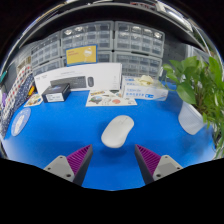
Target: Arrange mouse
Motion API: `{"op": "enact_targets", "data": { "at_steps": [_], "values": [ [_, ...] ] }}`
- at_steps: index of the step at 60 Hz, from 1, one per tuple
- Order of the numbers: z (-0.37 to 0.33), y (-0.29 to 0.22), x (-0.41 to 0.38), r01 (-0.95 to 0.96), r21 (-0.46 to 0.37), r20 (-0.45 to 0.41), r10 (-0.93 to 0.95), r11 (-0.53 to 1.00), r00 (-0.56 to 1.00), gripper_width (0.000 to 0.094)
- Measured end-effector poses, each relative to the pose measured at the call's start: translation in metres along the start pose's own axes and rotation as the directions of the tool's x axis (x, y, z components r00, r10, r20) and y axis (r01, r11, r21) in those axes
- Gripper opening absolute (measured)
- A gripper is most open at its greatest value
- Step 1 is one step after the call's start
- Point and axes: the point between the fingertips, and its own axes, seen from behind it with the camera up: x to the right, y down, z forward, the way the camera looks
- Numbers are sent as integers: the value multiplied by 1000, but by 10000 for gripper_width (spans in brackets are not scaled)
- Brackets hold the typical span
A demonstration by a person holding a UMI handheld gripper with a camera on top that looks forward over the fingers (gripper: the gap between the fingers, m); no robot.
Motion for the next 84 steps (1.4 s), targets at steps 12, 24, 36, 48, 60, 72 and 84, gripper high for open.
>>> {"op": "enact_targets", "data": {
  "at_steps": [12, 24, 36, 48, 60, 72, 84],
  "values": [
    [47, -31, 2, 18, -43, 57, -16, 999, 998, 855],
    [76, -49, -10, 50, -76, 107, -42, 996, 993, 810],
    [95, -59, -19, 92, -94, 126, -80, 991, 989, 697],
    [101, -65, -22, 47, -86, 98, -39, 995, 994, 498],
    [100, -63, -24, 68, -78, 84, -62, 995, 995, 379],
    [91, -70, -21, -7, -135, -16, 5, 991, 1000, 348],
    [11, -183, -73, -51, 70, -132, 60, 996, 989, 352]
  ]
}}
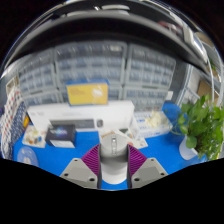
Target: Arrange mouse
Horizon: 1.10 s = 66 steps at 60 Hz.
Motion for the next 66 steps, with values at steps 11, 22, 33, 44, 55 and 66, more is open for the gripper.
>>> {"op": "enact_targets", "data": {
  "at_steps": [11, 22, 33, 44, 55, 66],
  "values": [
    [-81, -77, -124, 8, 145, 0, -8, 989, 1000, 352],
    [-88, -64, -282, 17, 154, 124, -37, 988, 992, 349],
    [-47, 37, -388, 47, -12, 201, -43, 999, 979, 349],
    [-18, 122, -424, 121, -139, 209, -90, 983, 974, 350],
    [-8, 154, -428, 133, -175, 208, -96, 976, 973, 352],
    [-7, 154, -428, 134, -173, 201, -98, 976, 975, 442]
  ]
}}
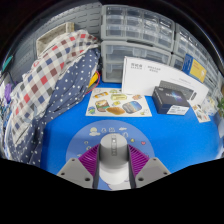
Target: Arrange mouse
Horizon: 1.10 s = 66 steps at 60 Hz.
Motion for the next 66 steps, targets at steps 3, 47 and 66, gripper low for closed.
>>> {"op": "enact_targets", "data": {
  "at_steps": [3, 47, 66],
  "values": [
    [0, -1, 0, -11, 1, 4, 11, 1000, 1000, 475],
    [-222, -53, 64, -80, 253, -40, 93, 964, 995, 879],
    [-256, -40, 112, -136, 285, -85, 167, 949, 982, 877]
  ]
}}
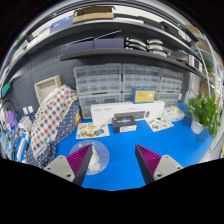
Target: Arrange mouse
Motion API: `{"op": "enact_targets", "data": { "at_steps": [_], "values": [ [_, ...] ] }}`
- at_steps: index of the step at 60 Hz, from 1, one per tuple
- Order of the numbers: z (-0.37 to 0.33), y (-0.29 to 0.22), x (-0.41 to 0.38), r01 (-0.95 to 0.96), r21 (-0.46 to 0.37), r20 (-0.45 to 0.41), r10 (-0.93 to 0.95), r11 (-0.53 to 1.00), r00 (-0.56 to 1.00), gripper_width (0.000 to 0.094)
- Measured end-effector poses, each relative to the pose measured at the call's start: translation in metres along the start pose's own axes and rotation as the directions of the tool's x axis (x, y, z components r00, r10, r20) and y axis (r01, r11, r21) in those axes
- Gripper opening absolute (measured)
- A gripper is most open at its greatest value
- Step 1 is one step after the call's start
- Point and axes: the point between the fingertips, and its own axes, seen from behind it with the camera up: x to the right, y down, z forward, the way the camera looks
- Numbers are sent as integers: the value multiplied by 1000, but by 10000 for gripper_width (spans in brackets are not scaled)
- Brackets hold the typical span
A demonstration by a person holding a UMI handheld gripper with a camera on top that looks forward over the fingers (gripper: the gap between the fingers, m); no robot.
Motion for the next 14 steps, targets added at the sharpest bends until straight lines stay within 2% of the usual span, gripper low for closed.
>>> {"op": "enact_targets", "data": {
  "at_steps": [14],
  "values": [
    [-2, 5, 20, -12, -12, -28, 12, 1000, 1000, 861]
  ]
}}
